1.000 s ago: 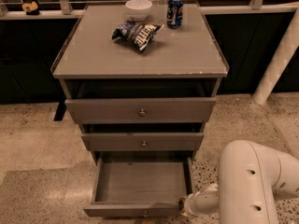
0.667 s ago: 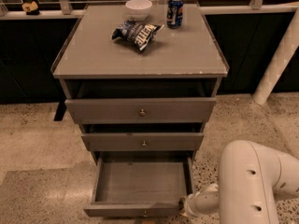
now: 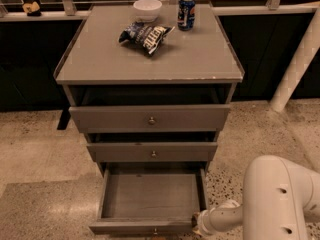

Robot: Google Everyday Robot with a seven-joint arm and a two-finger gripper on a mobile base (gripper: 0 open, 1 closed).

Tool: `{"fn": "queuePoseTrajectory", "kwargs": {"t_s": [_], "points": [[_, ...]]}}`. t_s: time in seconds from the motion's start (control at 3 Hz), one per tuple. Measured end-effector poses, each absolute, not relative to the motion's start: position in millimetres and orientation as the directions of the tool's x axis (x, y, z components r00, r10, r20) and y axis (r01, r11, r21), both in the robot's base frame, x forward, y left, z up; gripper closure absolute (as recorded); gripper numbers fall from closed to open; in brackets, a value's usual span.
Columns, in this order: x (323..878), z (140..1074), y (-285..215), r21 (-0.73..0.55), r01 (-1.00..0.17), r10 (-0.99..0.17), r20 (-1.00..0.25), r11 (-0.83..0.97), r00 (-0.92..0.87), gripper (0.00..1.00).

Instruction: Open bottom drawer

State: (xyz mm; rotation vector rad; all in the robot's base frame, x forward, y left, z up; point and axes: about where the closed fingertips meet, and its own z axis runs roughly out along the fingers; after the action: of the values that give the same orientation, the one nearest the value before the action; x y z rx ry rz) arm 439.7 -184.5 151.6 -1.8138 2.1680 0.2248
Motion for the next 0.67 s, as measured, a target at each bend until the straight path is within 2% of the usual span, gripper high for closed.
{"fn": "queuePoseTrajectory", "kwargs": {"t_s": [0.33, 0.67], "points": [[439.5, 153.2, -185.8, -0.074, -0.979, -0.932, -0.329, 0.188, -0.154, 1.0], [439.4, 153.2, -185.8, -0.074, -0.979, -0.932, -0.329, 0.188, -0.154, 0.82]]}}
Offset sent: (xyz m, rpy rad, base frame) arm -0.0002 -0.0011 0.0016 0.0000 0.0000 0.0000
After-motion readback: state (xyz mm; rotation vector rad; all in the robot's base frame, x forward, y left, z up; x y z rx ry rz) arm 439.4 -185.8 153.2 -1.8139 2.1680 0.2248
